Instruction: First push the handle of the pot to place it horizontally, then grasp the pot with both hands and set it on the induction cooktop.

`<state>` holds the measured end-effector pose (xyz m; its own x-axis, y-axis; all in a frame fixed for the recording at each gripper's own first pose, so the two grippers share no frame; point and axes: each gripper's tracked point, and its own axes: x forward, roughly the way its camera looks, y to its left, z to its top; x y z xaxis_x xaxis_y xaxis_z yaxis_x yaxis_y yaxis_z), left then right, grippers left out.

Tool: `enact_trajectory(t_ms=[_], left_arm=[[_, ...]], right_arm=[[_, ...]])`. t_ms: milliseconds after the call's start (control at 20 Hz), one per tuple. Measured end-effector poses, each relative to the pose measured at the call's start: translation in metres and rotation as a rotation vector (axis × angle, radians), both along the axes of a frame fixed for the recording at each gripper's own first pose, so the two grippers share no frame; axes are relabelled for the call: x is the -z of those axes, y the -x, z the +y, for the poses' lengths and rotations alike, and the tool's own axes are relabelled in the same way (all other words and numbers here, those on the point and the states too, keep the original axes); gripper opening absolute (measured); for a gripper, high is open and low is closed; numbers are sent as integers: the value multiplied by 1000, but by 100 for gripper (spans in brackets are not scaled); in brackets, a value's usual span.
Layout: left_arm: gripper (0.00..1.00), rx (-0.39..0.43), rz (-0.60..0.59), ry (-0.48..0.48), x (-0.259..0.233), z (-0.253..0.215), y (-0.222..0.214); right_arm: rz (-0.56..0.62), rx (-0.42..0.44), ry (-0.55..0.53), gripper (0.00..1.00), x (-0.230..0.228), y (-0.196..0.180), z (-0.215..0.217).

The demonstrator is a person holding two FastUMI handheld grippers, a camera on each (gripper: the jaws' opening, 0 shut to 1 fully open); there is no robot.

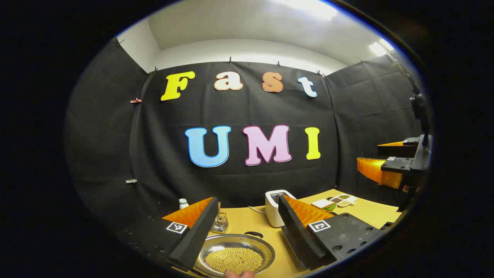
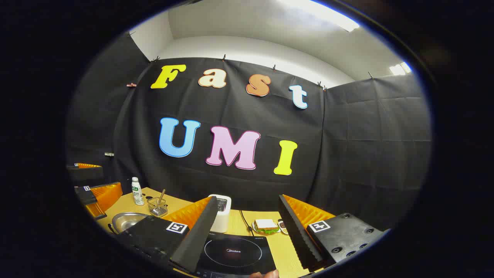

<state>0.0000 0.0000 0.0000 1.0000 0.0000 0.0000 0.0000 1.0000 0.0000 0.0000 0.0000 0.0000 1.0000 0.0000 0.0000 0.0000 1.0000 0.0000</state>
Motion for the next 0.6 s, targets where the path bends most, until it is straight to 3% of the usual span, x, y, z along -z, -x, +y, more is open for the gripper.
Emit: enact_trajectory(t_ms=[600], left_arm=[[97,-19,8,5,3,2,1]], right_arm=[[-1,3,1,98,1,-2,-3]])
